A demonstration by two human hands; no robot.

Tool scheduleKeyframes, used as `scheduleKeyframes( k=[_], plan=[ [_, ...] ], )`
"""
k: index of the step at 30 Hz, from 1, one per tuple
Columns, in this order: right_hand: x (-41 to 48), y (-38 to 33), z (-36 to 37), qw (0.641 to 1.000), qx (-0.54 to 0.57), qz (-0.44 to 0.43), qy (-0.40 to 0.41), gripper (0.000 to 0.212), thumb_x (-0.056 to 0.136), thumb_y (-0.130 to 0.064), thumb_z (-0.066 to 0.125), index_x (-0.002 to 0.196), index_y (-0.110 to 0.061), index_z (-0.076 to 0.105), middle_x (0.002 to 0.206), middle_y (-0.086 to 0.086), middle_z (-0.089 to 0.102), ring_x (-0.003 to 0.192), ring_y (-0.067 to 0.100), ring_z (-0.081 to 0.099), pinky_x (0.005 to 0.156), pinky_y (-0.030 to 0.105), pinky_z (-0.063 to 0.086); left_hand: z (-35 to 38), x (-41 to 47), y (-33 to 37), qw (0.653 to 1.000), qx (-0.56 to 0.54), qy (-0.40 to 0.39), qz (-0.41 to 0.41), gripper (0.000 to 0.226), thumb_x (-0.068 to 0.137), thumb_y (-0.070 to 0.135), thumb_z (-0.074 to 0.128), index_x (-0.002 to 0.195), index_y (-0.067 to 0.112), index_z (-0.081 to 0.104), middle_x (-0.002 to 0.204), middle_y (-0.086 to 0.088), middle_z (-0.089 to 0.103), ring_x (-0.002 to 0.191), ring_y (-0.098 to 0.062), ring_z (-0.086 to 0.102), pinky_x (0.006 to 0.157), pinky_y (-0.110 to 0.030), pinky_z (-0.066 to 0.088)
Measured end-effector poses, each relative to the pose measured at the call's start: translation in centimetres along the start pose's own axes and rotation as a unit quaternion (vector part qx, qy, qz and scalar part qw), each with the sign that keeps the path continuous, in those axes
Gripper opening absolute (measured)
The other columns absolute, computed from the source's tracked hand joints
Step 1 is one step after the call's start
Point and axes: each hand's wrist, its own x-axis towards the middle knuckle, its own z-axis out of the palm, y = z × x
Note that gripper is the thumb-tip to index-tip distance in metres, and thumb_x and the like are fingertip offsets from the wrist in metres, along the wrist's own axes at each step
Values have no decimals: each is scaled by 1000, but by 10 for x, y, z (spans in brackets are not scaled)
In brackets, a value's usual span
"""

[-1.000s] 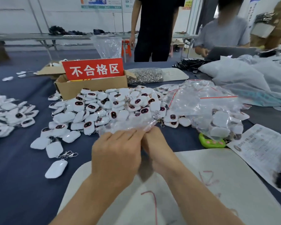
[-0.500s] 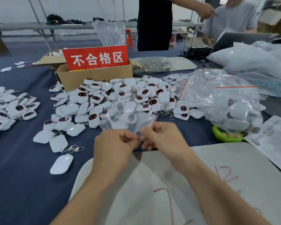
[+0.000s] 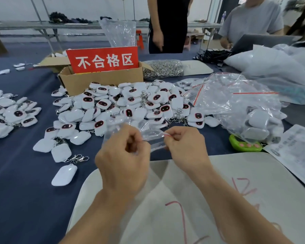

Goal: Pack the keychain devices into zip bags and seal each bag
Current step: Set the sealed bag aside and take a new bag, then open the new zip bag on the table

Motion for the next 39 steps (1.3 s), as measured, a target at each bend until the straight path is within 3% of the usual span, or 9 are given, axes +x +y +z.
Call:
scheduleKeyframes(
  k=[5,10,14,17,21,24,26,32,39],
  plan=[
    [0,-1,-4,999,-22,-14,-42,27,81,-2,61,60,-18,63,51,-4,60,47,-1,42,46,21,39,1,-8,10,964,-15,-131,231,46,66,16,72,112,20,73,116,7,67,112,-9,55,103,-19,37],
    [3,-1,-7,979,-162,-72,-95,14,83,-10,58,73,-14,67,67,3,69,60,17,56,58,35,46,-3,2,-3,889,87,-368,260,100,64,16,68,156,36,36,166,9,30,156,-9,16,127,-33,15],
    [5,2,-4,967,-181,-94,-152,27,84,-23,68,61,-35,59,54,-13,57,53,13,45,57,30,37,-2,12,-21,908,114,-362,176,106,74,48,75,160,45,13,158,25,30,138,27,4,121,-12,-5],
    [5,3,-2,983,-94,-83,-133,26,85,-21,71,79,-47,71,55,-15,60,54,7,50,62,26,46,-5,17,-34,924,120,-334,143,108,72,50,80,159,44,17,133,34,37,114,44,-3,117,-17,9],
    [23,9,-14,993,-67,-44,81,48,92,-22,60,139,-33,60,94,-17,74,97,9,63,97,32,50,-10,26,-44,941,139,-289,109,88,68,50,68,151,42,41,129,25,58,123,17,37,123,-30,12],
    [34,20,-29,976,-211,-5,45,64,96,-17,55,157,-23,38,149,7,51,140,29,39,115,44,34,-19,39,-53,929,199,-283,134,74,67,45,65,140,35,59,141,11,61,139,-9,46,128,-39,14],
    [34,23,-27,961,-277,-3,-18,65,98,-16,52,159,-16,31,163,7,32,151,29,24,123,44,24,-26,46,-58,913,236,-301,139,72,66,43,63,138,36,61,146,12,57,146,-12,39,128,-41,13],
    [32,22,-23,949,-311,-44,8,39,95,-10,53,133,-15,62,130,7,48,113,32,53,100,39,41,-30,46,-51,924,196,-317,84,87,57,47,62,143,35,57,160,12,41,152,-11,25,123,-26,5],
    [31,21,-24,957,-284,-47,-43,35,94,-23,65,129,-23,61,127,5,51,113,27,52,91,30,37,-13,16,-27,953,88,-249,151,63,65,30,67,127,23,70,150,5,54,145,-16,39,122,-26,21]
  ],
)
